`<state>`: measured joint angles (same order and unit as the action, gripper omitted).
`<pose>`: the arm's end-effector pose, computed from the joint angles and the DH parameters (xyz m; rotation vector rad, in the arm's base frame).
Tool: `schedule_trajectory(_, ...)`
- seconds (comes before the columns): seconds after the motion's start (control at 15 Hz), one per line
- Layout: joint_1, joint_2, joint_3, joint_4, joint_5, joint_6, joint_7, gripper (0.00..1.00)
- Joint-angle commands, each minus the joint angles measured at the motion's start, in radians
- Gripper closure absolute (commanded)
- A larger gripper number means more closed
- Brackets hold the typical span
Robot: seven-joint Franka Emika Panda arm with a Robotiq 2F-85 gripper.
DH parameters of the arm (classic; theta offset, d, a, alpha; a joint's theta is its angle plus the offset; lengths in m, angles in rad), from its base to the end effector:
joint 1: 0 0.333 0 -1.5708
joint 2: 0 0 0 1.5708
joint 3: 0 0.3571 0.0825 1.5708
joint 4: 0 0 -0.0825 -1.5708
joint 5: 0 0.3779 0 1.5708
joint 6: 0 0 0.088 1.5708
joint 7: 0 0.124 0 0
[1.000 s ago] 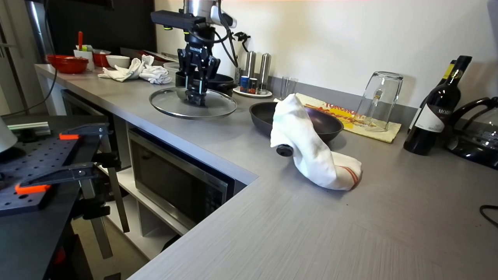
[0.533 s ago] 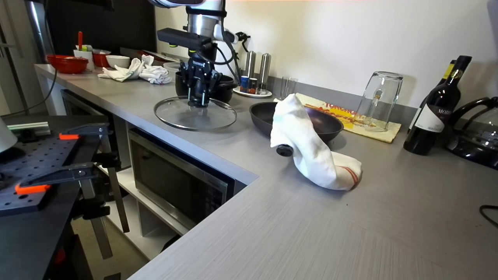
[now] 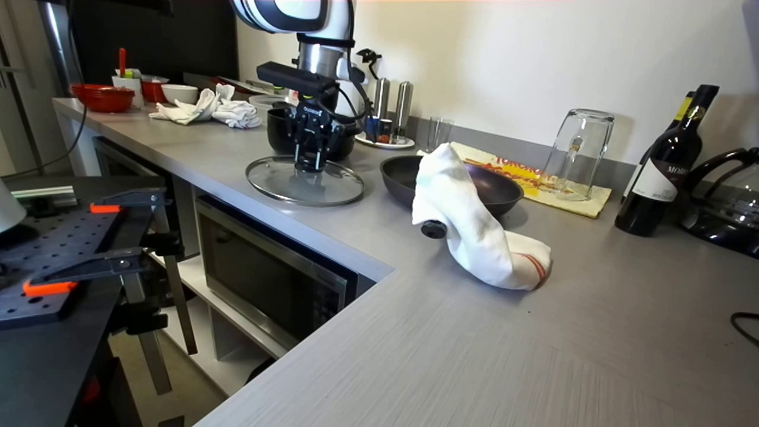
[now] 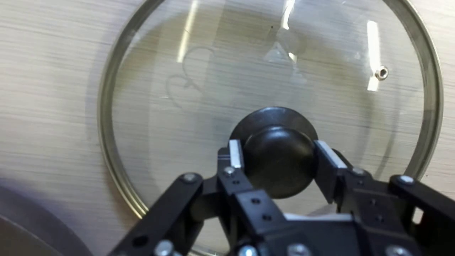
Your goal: Put the glass lid from the pot on the counter.
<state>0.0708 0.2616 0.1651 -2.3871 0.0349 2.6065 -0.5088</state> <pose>0.4923 0.1192 0.2369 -2.8850 -1.0689 0.0473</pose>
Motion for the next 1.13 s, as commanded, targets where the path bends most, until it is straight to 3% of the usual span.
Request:
schedule_trajectory(0.0,-0.022,0.033,0.023,0.047,-0.004,-0.008,-0.024,0.75)
schedule_trajectory(0.13,-0.027,0.045,0.028,0.06,-0.002,-0.016,-0.028,0.75)
schedule_trajectory(0.2,-0.03,0.049,0.03,0.066,-0.003,-0.018,-0.028,0.25)
schedule_trajectory(0.33,-0.035,0.056,0.035,0.073,0.0,-0.02,-0.032,0.19)
schedule_trajectory(0.53,-0.045,0.062,0.045,0.079,0.003,-0.02,-0.037,0.0)
schedule_trajectory(1.07,-0.046,0.056,0.045,0.068,-0.006,-0.004,-0.006,0.0)
